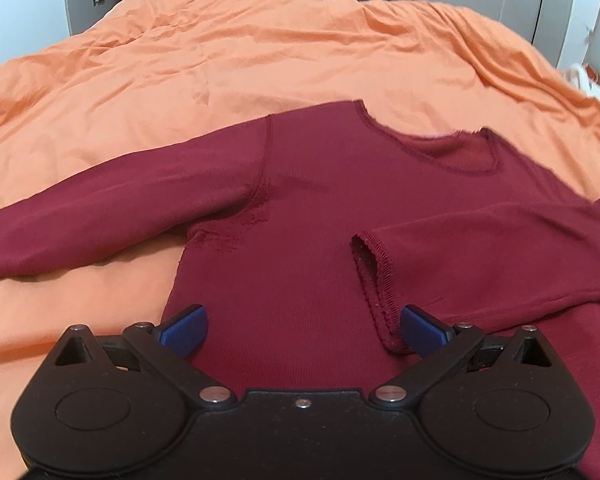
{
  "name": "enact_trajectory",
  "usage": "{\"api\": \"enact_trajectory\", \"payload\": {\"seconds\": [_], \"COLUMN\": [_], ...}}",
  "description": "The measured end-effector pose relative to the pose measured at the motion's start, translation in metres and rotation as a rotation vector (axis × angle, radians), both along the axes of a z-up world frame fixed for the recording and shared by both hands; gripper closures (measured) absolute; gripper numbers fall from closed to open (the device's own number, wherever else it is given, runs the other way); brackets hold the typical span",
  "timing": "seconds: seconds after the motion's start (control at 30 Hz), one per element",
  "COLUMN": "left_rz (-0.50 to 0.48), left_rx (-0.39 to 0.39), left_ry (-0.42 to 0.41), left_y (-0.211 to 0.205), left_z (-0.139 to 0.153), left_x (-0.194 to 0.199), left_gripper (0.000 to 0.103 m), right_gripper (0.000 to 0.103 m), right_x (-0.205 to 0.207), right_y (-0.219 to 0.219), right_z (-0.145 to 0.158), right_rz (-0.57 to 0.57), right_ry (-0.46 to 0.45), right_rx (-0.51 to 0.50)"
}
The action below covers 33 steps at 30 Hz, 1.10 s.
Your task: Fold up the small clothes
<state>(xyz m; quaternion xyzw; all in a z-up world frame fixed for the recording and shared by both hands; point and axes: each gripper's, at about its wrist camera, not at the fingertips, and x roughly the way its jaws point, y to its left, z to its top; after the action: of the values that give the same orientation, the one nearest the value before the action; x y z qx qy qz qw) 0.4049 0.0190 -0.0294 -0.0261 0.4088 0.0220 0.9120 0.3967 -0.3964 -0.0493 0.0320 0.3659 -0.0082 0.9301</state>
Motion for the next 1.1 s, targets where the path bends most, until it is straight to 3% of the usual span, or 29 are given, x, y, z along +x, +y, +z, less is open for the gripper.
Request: {"api": "enact_trajectory", "payload": {"seconds": [0.07, 0.13, 0.33, 0.57, 0.7, 0.77, 0.9, 1.1], "left_rz": [0.006, 0.023, 0.132, 0.413, 0.593, 0.654, 0.672, 0.651], "left_rx": [-0.035, -0.068, -0.099, -0.151, -0.217, -0.281, -0.521, -0.717], "left_ry": [-0.011, -0.027, -0.139, -0.239, -0.269, -0.272, -0.309, -0.402], "left_y": [0.006, 0.015, 0.071, 0.169, 0.224, 0.250, 0.286, 0.303], "left_z": [0.005, 0.011, 0.042, 0.064, 0.063, 0.057, 0.035, 0.013], "left_x": [-0.005, -0.012, -0.044, -0.085, -0.102, -0.107, -0.112, -0.105], "left_gripper": [0.001, 0.001, 0.001, 0.001, 0.001, 0.001, 0.001, 0.001], "right_gripper": [0.017, 0.002, 0.000, 0.000, 0.000, 0.000, 0.000, 0.000], "right_x": [-0.003, -0.009, -0.030, -0.048, -0.050, -0.048, -0.045, -0.040], "right_y": [-0.001, 0.002, 0.019, 0.044, 0.051, 0.051, 0.049, 0.048], "right_z": [-0.001, 0.006, 0.034, 0.046, 0.046, 0.043, 0.038, 0.030], "right_rz": [-0.001, -0.006, 0.086, 0.195, 0.220, 0.220, 0.209, 0.198], "right_ry": [0.002, -0.032, -0.160, -0.273, -0.288, -0.281, -0.263, -0.234], "right_rx": [0.005, -0.006, 0.026, 0.088, 0.112, 0.115, 0.142, 0.155]}}
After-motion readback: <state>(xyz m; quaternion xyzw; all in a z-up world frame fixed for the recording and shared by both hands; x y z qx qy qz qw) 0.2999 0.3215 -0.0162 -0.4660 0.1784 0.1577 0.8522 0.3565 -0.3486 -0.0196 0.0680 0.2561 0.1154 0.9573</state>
